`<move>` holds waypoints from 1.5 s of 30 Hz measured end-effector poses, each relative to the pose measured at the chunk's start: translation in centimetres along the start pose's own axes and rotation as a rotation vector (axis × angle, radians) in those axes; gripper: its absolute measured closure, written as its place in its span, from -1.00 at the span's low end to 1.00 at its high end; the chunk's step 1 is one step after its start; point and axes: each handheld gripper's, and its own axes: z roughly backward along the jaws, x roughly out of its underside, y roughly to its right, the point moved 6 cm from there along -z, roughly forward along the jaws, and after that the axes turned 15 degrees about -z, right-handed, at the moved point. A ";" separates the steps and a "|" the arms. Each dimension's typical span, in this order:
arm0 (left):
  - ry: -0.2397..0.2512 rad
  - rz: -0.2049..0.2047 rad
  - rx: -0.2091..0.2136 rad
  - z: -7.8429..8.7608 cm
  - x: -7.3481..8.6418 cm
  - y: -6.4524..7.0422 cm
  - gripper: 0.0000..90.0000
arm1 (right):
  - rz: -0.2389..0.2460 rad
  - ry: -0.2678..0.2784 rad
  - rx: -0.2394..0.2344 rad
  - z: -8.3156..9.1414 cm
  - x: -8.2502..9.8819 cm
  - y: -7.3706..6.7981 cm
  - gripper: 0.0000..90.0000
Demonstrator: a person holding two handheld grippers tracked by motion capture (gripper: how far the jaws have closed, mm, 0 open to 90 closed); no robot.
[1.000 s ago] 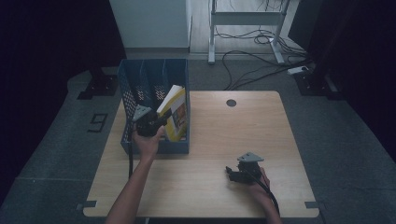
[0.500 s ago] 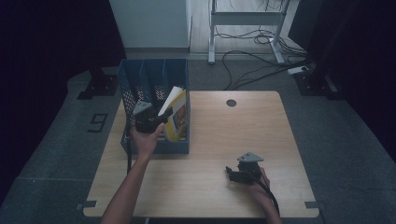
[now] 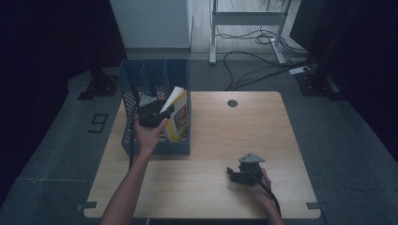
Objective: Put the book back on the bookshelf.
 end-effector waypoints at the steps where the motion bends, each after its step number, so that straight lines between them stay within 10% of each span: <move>1: -0.003 -0.008 -0.010 0.0 0.0 0.0 0.58 | 0.000 0.000 0.000 0.0 0.0 0.0 -0.46; 45: 0.047 0.004 -0.124 -2.2 -1.7 -1.9 0.68 | 0.001 0.002 -0.001 0.0 0.0 0.0 -0.46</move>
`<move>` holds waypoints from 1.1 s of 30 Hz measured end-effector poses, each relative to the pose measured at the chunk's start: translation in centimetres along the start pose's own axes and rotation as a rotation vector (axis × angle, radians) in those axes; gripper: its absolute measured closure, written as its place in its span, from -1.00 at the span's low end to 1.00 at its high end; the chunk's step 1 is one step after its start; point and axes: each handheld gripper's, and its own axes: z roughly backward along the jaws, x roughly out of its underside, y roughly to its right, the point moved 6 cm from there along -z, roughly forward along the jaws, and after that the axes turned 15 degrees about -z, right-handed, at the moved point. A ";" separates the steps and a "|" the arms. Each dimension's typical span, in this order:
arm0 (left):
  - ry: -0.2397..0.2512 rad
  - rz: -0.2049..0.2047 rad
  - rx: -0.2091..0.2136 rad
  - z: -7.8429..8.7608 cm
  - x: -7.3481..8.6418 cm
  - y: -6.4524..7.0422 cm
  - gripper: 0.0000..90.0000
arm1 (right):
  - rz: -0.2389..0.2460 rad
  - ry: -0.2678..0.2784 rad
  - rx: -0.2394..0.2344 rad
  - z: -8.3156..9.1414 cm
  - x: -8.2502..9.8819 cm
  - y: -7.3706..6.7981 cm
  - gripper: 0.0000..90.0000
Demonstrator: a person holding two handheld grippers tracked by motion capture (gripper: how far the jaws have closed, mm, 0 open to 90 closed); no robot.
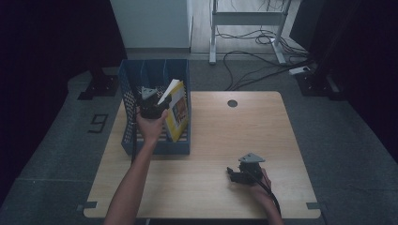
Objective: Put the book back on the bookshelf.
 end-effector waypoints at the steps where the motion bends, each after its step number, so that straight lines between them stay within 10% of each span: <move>1: -0.001 -0.002 -0.002 -0.1 0.0 0.0 0.68 | 0.001 0.001 0.000 0.0 0.0 0.0 -0.46; 33: 0.041 0.008 -0.095 -3.0 -1.4 -0.6 0.68 | -0.003 0.000 -0.002 0.0 0.0 0.0 -0.46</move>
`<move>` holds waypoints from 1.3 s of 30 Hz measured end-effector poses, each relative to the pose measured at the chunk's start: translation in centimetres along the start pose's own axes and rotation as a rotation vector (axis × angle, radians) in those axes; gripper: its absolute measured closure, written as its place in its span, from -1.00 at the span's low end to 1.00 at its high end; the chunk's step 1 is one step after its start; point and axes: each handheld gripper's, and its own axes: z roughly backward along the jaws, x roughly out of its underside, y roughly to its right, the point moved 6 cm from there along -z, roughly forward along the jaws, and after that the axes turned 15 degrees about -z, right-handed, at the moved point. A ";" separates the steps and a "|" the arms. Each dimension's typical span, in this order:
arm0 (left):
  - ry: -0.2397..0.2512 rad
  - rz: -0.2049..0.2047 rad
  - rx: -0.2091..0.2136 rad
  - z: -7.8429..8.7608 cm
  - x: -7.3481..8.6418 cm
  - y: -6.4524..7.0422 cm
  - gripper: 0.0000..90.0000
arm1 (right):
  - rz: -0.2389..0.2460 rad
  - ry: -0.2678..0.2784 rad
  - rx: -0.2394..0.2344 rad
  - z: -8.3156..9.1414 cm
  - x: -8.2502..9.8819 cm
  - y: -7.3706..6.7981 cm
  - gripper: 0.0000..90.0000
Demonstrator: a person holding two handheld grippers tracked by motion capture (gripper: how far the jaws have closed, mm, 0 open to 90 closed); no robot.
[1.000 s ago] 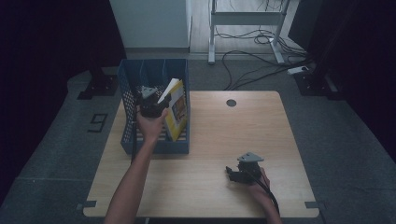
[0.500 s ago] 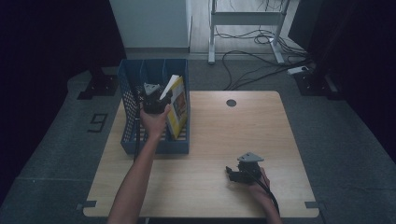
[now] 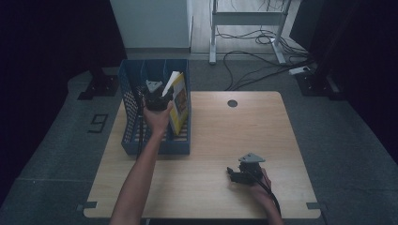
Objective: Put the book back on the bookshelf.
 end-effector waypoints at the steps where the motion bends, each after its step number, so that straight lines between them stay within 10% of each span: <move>1: 0.000 0.001 -0.003 -0.1 0.0 0.0 0.68 | 0.000 -0.001 0.000 0.0 0.0 0.0 -0.46; 39: 0.012 -0.007 -0.065 -1.8 0.7 1.2 0.67 | 0.001 0.000 0.001 0.0 0.0 0.0 -0.46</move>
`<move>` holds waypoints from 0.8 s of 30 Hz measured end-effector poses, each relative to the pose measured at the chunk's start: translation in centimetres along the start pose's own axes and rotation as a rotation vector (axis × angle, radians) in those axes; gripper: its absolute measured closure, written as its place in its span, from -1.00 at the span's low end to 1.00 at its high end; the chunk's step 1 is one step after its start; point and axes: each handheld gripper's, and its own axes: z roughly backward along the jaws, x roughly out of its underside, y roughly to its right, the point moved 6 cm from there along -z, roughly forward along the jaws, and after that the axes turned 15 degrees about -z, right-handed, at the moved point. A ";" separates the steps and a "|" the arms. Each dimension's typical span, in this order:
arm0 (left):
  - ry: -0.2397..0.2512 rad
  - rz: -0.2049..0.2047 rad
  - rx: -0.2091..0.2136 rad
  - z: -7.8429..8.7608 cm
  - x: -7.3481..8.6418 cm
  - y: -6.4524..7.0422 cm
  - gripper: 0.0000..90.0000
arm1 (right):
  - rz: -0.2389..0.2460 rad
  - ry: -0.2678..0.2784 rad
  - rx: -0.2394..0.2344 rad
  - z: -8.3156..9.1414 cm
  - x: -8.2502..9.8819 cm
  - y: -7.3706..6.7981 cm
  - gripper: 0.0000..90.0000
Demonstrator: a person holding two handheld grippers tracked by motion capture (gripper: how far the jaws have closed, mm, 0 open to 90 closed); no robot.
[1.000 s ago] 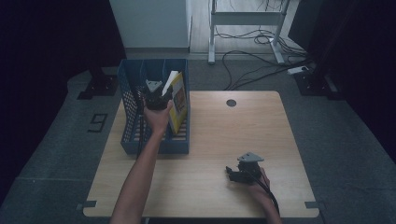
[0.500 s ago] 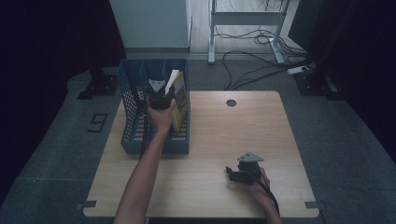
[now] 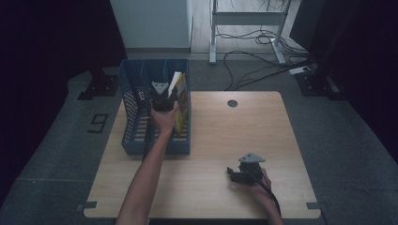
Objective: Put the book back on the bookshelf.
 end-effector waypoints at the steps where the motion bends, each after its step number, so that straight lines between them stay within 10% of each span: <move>1: 0.001 0.000 0.002 0.0 0.0 0.0 0.66 | 0.000 0.001 0.000 0.0 0.0 0.0 -0.46; 24: 0.040 -0.020 0.037 2.6 0.9 0.0 0.45 | 0.001 0.001 0.003 0.0 0.0 0.0 -0.46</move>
